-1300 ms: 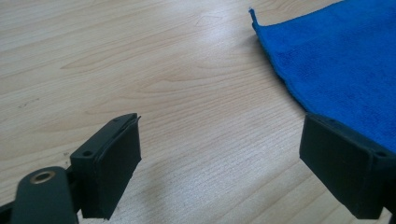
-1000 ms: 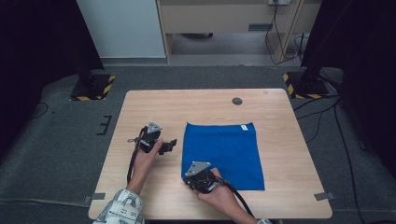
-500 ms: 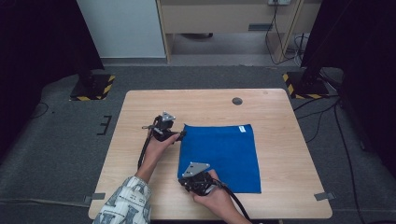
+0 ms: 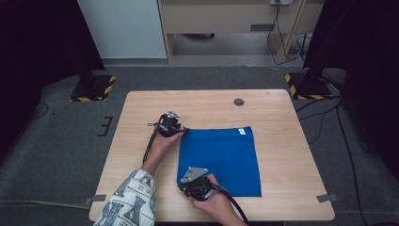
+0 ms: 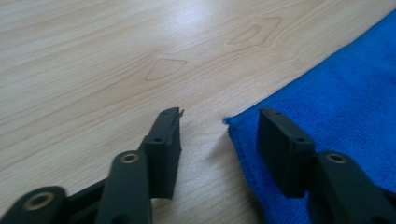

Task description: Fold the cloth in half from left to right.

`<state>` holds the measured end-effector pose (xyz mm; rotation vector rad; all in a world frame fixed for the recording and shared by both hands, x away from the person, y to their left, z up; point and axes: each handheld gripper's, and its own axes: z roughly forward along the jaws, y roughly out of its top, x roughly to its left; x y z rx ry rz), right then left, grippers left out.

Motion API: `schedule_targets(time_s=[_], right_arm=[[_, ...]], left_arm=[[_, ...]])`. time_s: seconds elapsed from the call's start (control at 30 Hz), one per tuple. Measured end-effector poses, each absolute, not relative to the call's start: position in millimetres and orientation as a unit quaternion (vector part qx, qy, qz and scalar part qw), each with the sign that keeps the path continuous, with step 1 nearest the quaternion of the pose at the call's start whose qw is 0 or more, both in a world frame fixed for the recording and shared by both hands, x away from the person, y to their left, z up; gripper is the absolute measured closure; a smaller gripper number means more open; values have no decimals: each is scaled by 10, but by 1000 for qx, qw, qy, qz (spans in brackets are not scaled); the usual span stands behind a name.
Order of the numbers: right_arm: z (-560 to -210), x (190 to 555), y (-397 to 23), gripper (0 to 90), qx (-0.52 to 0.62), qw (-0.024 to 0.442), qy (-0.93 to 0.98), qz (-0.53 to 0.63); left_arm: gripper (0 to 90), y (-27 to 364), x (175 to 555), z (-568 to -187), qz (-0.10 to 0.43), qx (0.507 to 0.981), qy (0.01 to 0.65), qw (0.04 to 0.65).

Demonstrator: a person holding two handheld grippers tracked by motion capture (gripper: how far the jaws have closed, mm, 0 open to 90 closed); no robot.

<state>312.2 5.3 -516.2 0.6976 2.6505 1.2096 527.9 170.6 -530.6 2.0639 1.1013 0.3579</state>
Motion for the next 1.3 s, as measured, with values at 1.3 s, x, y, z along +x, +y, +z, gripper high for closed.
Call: schedule_targets(time_s=[1.3], right_arm=[[-4916,3047,210,869,246,108,865,424]], left_arm=[[887,1915,5253,-4860,169,778,448,408]])
